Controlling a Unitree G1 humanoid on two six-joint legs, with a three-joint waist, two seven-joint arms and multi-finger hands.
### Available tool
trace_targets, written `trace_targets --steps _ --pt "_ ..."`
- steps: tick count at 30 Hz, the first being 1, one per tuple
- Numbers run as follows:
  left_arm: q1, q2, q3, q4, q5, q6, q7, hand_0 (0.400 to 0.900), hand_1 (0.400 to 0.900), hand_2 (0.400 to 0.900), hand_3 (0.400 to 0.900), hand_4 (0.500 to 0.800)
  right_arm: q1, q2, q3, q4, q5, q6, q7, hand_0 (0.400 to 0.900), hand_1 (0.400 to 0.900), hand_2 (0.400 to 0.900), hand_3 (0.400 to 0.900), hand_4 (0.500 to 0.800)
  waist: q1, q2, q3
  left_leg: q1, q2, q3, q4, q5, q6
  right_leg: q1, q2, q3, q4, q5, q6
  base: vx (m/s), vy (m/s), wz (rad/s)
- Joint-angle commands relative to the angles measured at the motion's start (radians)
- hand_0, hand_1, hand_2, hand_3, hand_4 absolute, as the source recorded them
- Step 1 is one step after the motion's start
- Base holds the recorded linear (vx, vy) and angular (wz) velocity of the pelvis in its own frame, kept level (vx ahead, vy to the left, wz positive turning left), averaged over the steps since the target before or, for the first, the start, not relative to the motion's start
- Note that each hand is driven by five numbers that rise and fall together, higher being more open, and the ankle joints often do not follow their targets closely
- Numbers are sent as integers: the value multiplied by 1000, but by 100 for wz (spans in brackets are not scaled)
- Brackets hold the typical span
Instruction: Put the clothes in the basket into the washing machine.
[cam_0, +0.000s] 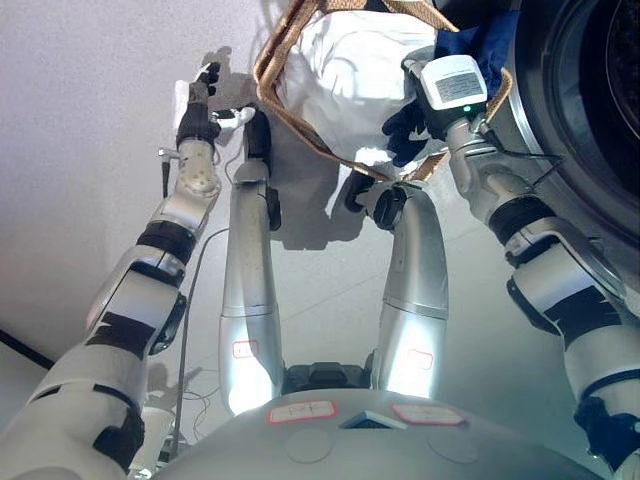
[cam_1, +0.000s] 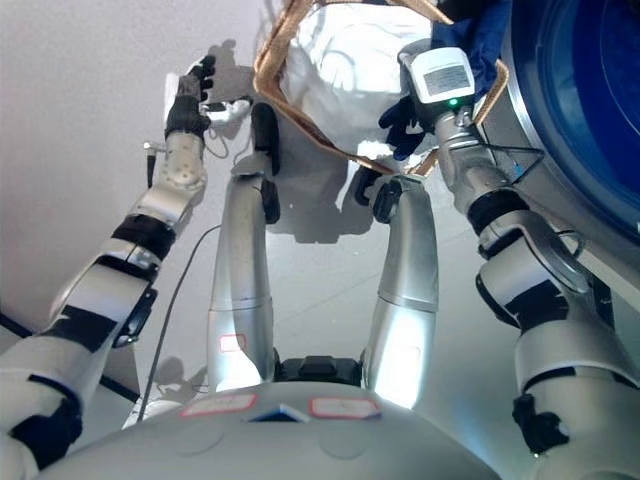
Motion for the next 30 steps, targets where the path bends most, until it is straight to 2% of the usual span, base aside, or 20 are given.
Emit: trace_targets --steps 1,5,11,14,15,17,23,26,30 --pt "64 -34 6 43 -10 -32 56 900 900 900 900 800 -1 -27 39 58 -45 85 -66 900 900 900 900 800 -9 49 -103 -34 -60 76 143 -201 64 -64 84 64 -73 129 24 -14 -8 5" --pt "22 -54 -11 83 -17 -25 67 900 900 900 900 800 -26 -2 17 107 -16 111 -104 900 900 900 900 800 -11 52 -115 -63 -60 78 149 -189 66 -92 87 67 -64 139 25 0 0 0" --pt "41 -59 -13 79 -15 -26 55 900 900 900 900 800 -28 -19 -25 76 79 76 -112 900 900 900 900 800 -15 48 -149 -45 -56 76 97 -165 72 -66 95 60 -111 160 29 7 8 -3" --pt "66 -53 -3 54 -10 -29 55 900 900 900 900 800 -21 -41 -35 18 91 66 -113 900 900 900 900 800 -17 44 -162 -34 -54 76 62 -155 72 -53 104 57 -143 171 32 11 19 -9" --pt "86 -41 11 26 -5 -30 54 900 900 900 900 800 -18 -77 -57 -65 107 52 -108 900 900 900 900 800 -25 39 -173 -25 -50 75 33 -150 74 -42 108 57 -173 179 34 1 11 -8" --pt "96 -38 17 9 -1 -30 56 900 900 900 900 800 -3 -93 -72 -116 107 48 -111 900 900 900 900 800 -28 38 -177 -19 -49 75 19 -147 75 -36 111 58 -188 184 35 -4 17 -12" --pt "149 -27 70 -45 15 -28 61 900 900 900 900 800 67 -150 -186 -300 95 55 -136 900 900 900 900 800 -49 32 -193 -3 -43 68 -26 -142 80 -13 123 68 -247 196 37 -2 22 -11" --pt "160 -27 78 -44 22 -29 60 900 900 900 900 800 88 -146 -207 -277 74 69 -145 900 900 900 900 800 -46 34 -194 1 -45 69 -46 -139 87 -14 126 74 -261 203 39 1 30 -10" --pt "136 -32 67 -14 15 -30 62 900 900 900 900 800 35 -122 -175 -162 54 97 -152 900 900 900 900 800 -36 37 -191 -9 -50 71 -49 -138 92 -22 123 80 -272 207 41 -2 5 -4"
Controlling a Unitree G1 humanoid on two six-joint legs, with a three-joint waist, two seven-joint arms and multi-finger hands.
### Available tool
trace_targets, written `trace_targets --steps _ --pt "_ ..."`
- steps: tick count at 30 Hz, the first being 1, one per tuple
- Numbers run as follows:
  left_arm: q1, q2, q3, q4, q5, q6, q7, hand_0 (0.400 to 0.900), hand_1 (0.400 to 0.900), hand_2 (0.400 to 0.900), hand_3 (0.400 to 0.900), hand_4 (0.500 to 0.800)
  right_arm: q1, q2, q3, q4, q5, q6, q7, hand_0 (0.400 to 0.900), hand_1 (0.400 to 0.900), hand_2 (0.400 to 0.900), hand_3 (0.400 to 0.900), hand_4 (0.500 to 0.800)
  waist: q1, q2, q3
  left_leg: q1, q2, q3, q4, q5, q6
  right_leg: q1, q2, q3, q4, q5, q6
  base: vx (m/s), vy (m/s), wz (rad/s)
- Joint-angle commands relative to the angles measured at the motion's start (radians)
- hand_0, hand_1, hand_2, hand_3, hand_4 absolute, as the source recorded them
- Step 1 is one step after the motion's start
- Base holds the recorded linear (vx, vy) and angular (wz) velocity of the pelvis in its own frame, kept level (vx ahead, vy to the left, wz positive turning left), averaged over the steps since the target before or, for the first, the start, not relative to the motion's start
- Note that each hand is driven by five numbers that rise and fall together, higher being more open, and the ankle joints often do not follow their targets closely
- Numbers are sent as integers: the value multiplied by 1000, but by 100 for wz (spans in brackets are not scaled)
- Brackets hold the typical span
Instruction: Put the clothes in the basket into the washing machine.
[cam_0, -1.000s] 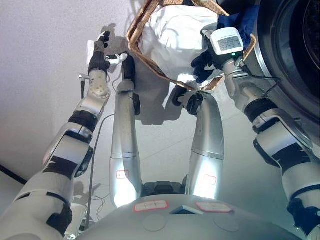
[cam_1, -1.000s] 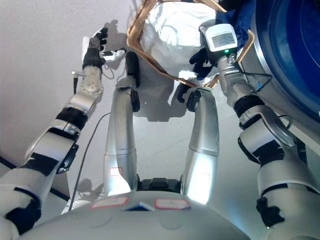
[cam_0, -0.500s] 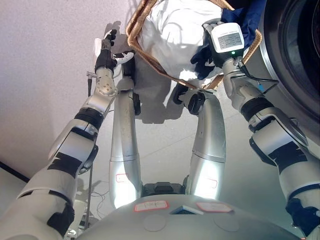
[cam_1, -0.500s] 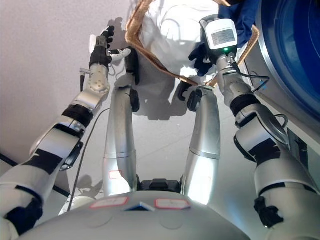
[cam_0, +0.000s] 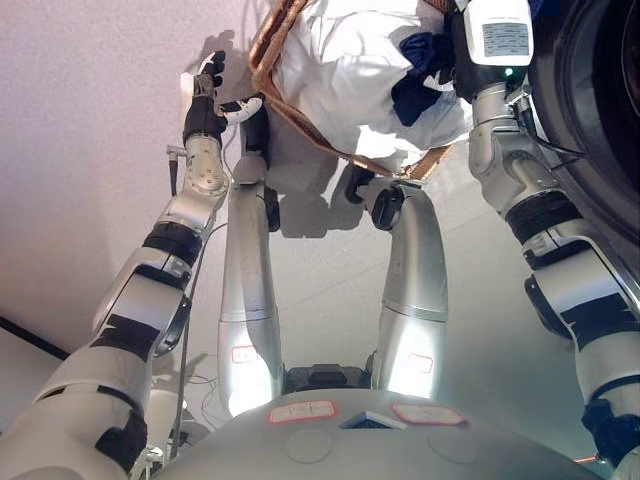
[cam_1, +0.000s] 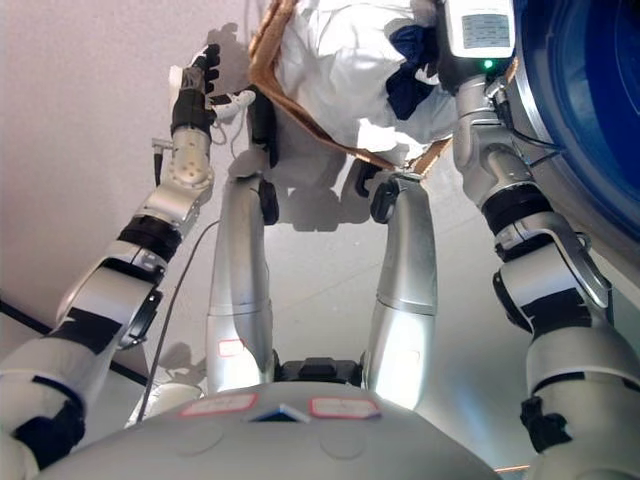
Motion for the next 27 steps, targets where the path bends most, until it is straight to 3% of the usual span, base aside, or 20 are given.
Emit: trace_targets --steps 1,7,17,19,20,27 --pt "87 -29 12 70 20 -34 41 900 900 900 900 800 -2 -15 39 140 -24 56 -78 900 900 900 900 800 -21 37 -168 16 -54 64 4 -151 79 9 104 68 -202 186 36 0 0 0" --pt "18 -49 -37 136 -9 -34 38 900 900 900 900 800 -96 63 134 367 -3 72 -46 900 900 900 900 800 -1 46 -162 12 -57 65 9 -145 77 0 95 69 -191 183 36 22 -11 3" --pt "-60 -71 -65 199 -38 -31 28 900 900 900 900 800 -142 95 161 492 22 91 0 900 900 900 900 800 16 48 -182 27 -65 68 -17 -132 74 5 90 71 -194 179 34 37 -14 4" --pt "-72 -77 -70 208 -39 -31 27 900 900 900 900 800 -143 93 161 500 24 95 4 600 600 600 600 620 16 49 -184 32 -67 67 -22 -129 72 7 88 71 -195 180 34 0 0 0" --pt "-74 -76 -69 207 -41 -32 26 900 900 900 900 800 -141 92 159 502 28 96 4 400 400 400 400 500 16 49 -185 34 -66 68 -25 -128 72 8 88 71 -196 180 34 0 0 0" --pt "-64 -76 -58 215 -36 -33 19 900 900 900 900 800 -137 74 132 499 48 94 3 400 400 400 400 500 15 50 -200 58 -63 66 -76 -104 66 25 93 71 -235 205 38 3 -3 -2"
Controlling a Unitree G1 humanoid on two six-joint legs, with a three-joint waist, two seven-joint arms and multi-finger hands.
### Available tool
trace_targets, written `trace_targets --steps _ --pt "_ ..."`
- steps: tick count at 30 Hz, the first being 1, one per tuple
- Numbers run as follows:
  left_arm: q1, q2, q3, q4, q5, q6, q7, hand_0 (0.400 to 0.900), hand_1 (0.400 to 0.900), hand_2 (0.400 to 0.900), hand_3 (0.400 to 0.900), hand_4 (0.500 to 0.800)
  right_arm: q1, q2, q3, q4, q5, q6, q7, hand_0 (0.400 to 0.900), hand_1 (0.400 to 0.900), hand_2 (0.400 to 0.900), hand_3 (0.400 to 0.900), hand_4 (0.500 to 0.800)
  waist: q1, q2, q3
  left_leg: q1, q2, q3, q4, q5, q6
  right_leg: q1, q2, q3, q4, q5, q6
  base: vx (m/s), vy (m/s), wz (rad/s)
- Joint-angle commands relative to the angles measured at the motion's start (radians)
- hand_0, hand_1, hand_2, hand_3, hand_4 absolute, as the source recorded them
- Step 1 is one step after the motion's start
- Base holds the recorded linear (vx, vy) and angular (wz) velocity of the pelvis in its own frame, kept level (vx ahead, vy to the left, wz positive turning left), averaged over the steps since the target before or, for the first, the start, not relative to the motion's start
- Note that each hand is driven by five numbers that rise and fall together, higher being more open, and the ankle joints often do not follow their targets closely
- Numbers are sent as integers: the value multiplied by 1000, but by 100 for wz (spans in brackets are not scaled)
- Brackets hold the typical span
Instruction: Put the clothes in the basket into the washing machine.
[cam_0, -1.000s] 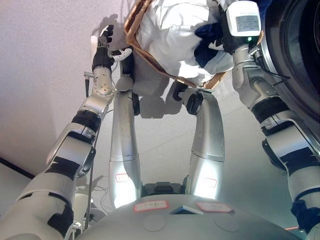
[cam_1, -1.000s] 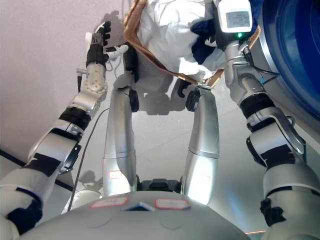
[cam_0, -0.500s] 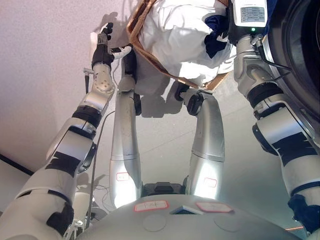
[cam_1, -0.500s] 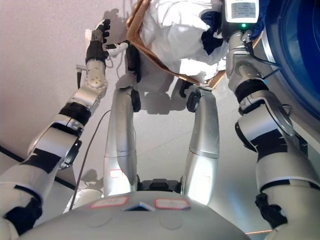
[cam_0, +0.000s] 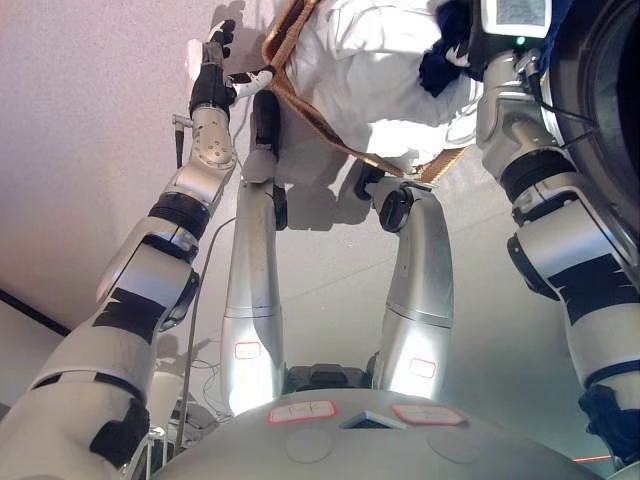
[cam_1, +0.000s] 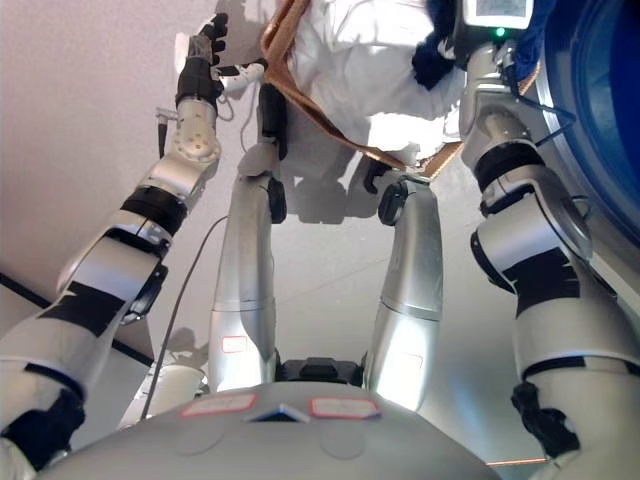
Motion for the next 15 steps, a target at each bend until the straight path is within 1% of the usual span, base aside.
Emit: trace_targets --steps 1,7,10,11,12,15 --pt "134 -44 24 81 -1 -35 20 900 900 900 900 800 120 -31 52 87 5 52 -25 400 400 400 400 500 -33 50 -202 63 -54 51 -19 -129 67 49 103 65 -206 197 29 -8 -6 -5" --pt "157 -32 41 78 5 -38 19 900 900 900 900 800 129 -30 25 56 40 40 -36 400 400 400 400 500 -33 46 -201 124 -37 62 -88 -109 63 106 117 63 -279 236 37 -10 13 -18" --pt "152 -16 55 87 1 -40 17 900 900 900 900 800 141 -15 -25 23 112 14 -47 400 400 400 400 500 -45 46 -194 203 -22 63 -164 -86 56 184 130 70 -373 273 42 -7 -14 -17" --pt "152 -16 54 88 1 -40 17 900 900 900 900 800 141 -15 -26 23 112 14 -47 400 400 400 400 500 -45 46 -192 207 -22 63 -166 -86 56 188 130 70 -375 274 42 -6 -2 -15" --pt "152 -10 62 90 4 -38 15 900 900 900 900 800 161 -4 -63 -5 164 -8 -56 400 400 400 400 500 -53 47 -188 248 -13 67 -203 -74 53 231 135 74 -425 295 45 1 1 -16" --pt "163 -1 77 89 8 -37 8 900 900 900 900 800 200 10 -109 -51 219 -35 -56 400 400 400 400 500 -66 46 -179 323 -7 74 -258 -60 48 300 140 82 -498 326 49 5 11 -16"
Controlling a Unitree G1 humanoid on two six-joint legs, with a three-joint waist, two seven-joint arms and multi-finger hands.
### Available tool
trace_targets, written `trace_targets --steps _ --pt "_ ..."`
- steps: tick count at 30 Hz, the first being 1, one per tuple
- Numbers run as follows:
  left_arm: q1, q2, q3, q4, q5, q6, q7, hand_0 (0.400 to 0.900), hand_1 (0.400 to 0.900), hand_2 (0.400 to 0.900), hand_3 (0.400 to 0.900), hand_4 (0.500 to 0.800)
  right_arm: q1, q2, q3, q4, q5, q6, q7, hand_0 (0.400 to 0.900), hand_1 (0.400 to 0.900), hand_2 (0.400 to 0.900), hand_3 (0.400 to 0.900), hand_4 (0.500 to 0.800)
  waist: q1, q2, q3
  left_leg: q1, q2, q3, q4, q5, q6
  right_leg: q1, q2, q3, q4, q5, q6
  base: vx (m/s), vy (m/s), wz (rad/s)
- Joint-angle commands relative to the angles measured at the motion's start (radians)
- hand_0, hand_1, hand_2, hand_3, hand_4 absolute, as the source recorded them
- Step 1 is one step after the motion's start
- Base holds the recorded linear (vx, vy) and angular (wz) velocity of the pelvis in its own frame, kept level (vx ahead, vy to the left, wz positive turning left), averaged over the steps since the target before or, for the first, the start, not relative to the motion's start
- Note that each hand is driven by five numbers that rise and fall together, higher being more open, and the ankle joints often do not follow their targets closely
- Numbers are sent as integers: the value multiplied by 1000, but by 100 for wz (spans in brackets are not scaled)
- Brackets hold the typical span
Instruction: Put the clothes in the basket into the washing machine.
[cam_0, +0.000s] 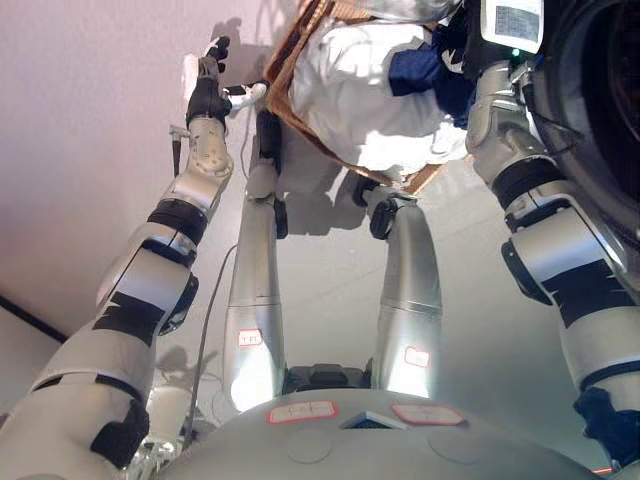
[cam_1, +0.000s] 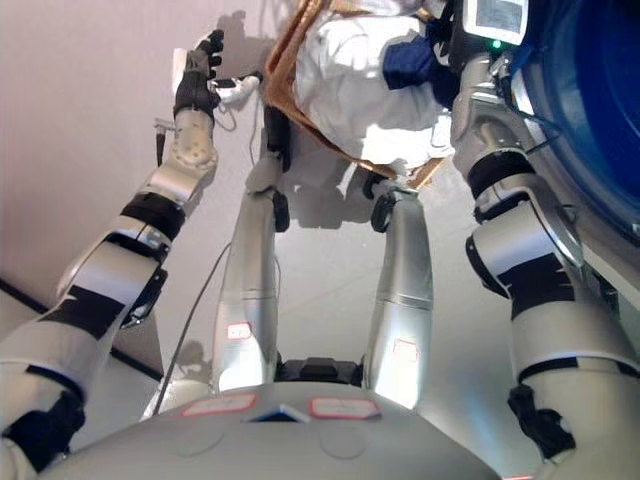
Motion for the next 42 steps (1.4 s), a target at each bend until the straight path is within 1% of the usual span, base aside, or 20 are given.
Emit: trace_targets --steps 1,2,3,13,14,15,16,17,18,19,20,21,24,26,27,28,30,34,38,42 --pt "106 -11 63 63 7 -36 15 900 900 900 900 800 103 -23 -10 16 83 -18 -50 400 400 400 400 500 -41 45 -177 68 -33 34 -40 -114 27 75 96 57 -270 229 12 13 13 -10" --pt "112 -9 69 67 8 -38 11 900 900 900 900 800 120 -21 -25 -3 100 -25 -47 400 400 400 400 500 -47 45 -175 102 -30 36 -67 -109 25 107 94 61 -307 244 15 -62 32 -10" --pt "119 -4 75 71 10 -40 5 900 900 900 900 800 144 -16 -57 -26 132 -39 -41 400 400 400 400 500 -57 45 -171 143 -34 44 -117 -65 29 146 91 66 -376 295 14 -52 51 -15" --pt "154 8 113 101 27 -38 -11 900 900 900 900 800 268 7 -183 -88 259 -81 -24 400 400 400 400 500 -88 40 -156 349 -58 83 -275 -17 29 355 98 107 -589 375 25 31 34 -14" --pt "271 -2 152 160 110 -27 32 900 900 900 900 800 319 12 -235 -146 306 -118 -38 400 400 400 400 500 -81 34 -158 376 -60 81 -292 -10 30 383 99 111 -610 383 26 36 -20 8" --pt "380 -24 165 126 131 -39 16 900 900 900 900 800 364 12 -279 -173 379 -143 -26 400 400 400 400 500 -72 36 -157 389 -65 80 -307 -4 31 396 94 109 -622 388 26 37 -20 8" --pt "383 -25 165 125 132 -39 17 900 900 900 900 800 367 12 -279 -174 379 -143 -26 400 400 400 400 500 -72 36 -158 390 -65 80 -308 -4 31 397 94 109 -623 388 26 36 -9 4" --pt "451 -65 184 122 138 -17 23 900 900 900 900 800 455 55 -393 -232 579 -215 -16 400 400 400 400 500 -69 36 -153 429 -66 87 -329 0 32 435 94 114 -643 392 29 40 28 -13" --pt "451 -68 173 101 145 -27 30 900 900 900 900 800 470 80 -440 -227 679 -245 0 400 400 400 400 500 -71 36 -147 448 -69 89 -337 -1 34 450 93 121 -649 395 29 49 24 -7" --pt "519 -63 155 -19 49 -116 -70 900 900 900 900 800 478 89 -507 -219 787 -272 18 400 400 400 400 500 -58 44 -141 462 -76 85 -343 0 35 467 87 121 -658 391 28 34 24 -9" --pt "492 -88 162 7 57 -80 -33 900 900 900 900 800 486 118 -531 -234 866 -336 6 400 400 400 400 500 -60 44 -138 476 -75 92 -348 -1 35 482 90 121 -663 391 29 43 9 -11" --pt "472 -94 149 11 50 -71 -11 900 900 900 900 800 494 145 -546 -253 966 -365 36 400 400 400 400 500 -64 45 -135 494 -75 96 -355 -2 38 496 89 123 -668 390 29 55 33 -28" --pt "437 -101 142 11 23 -75 -8 900 900 900 900 800 472 176 -608 -245 1122 -428 50 400 400 400 400 500 -66 58 -128 526 -76 108 -354 -16 45 526 93 140 -679 387 26 63 54 -32" --pt "424 -101 143 15 16 -73 -7 900 900 900 900 800 464 178 -621 -248 1164 -443 59 400 400 400 400 500 -64 62 -126 536 -75 111 -355 -19 47 535 96 147 -679 385 24 46 22 -10" --pt "565 -60 162 -9 164 -67 33 900 900 900 900 800 453 172 -708 -251 1235 -490 51 400 400 400 400 500 -33 88 -129 543 -77 109 -357 -20 52 544 91 148 -679 381 22 45 12 5" --pt "577 -64 178 40 149 -48 29 900 900 900 900 800 452 168 -705 -271 1238 -507 45 400 400 400 400 500 -27 90 -130 551 -77 113 -361 -20 52 547 92 151 -678 380 23 68 16 0" --pt "569 -74 185 89 152 -48 33 900 900 900 900 800 458 159 -692 -308 1240 -512 50 400 400 400 400 500 -28 96 -135 564 -78 117 -372 -20 53 555 93 159 -685 378 22 55 30 -19" --pt "584 -101 189 107 140 -59 40 900 900 900 900 800 455 172 -723 -334 1259 -557 24 400 400 400 400 500 -18 116 -152 589 -75 128 -403 -15 53 568 93 165 -698 373 22 70 26 -17" --pt "593 -120 184 101 112 -71 24 900 900 900 900 800 453 168 -756 -355 1263 -583 -4 400 400 400 400 500 -10 131 -168 616 -78 132 -440 -4 51 586 93 167 -713 370 23 69 7 -6" --pt "631 -120 162 25 62 -106 1 900 900 900 900 800 353 79 -809 -311 1262 -587 -58 400 400 400 400 500 26 176 -180 639 -87 137 -475 7 49 596 86 163 -725 366 28 56 17 -3"
